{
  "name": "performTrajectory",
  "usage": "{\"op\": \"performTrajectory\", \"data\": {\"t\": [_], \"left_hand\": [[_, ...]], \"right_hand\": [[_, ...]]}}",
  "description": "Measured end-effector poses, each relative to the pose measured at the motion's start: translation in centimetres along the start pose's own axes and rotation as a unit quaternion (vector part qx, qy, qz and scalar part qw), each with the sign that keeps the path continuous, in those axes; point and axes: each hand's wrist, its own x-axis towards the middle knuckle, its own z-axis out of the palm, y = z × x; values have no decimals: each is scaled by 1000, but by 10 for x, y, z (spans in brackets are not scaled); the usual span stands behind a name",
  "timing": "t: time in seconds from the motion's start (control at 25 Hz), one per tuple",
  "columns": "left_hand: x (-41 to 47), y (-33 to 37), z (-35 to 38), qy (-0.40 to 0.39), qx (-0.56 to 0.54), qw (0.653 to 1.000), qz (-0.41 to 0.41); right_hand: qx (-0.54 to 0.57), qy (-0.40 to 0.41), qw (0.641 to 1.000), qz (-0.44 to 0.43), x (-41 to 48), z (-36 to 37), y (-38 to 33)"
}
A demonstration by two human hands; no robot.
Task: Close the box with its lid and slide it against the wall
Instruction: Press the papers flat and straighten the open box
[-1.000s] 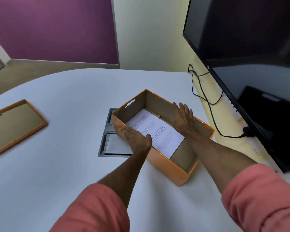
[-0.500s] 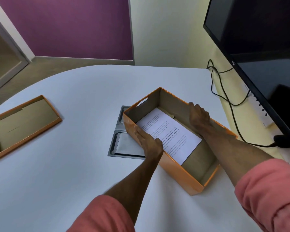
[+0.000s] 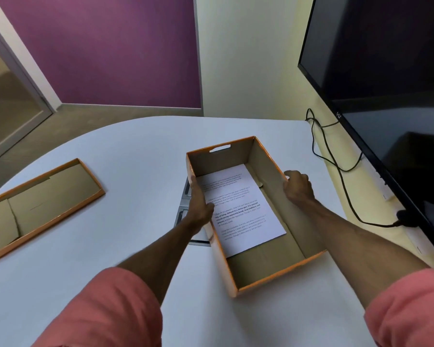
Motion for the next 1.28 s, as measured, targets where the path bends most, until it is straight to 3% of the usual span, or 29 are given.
{"op": "performTrajectory", "data": {"t": [0.16, 0.4, 0.64, 1.04, 1.28], "left_hand": [[-16, 14, -37, -41, 7, 999, 21], [-45, 4, -85, -71, 38, 996, -29], [-86, -19, -127, 68, -7, 990, -125], [-168, -48, -182, -5, 16, 991, -130], [-193, -58, -176, -24, 17, 987, -157]], "right_hand": [[116, 7, 992, -42, -38, -8, -16], [197, -39, 979, 32, -102, 5, -46], [273, -27, 956, 106, -172, 30, -75], [253, 10, 957, 141, -277, 63, -114], [262, -14, 952, 160, -312, 68, -106]]}}
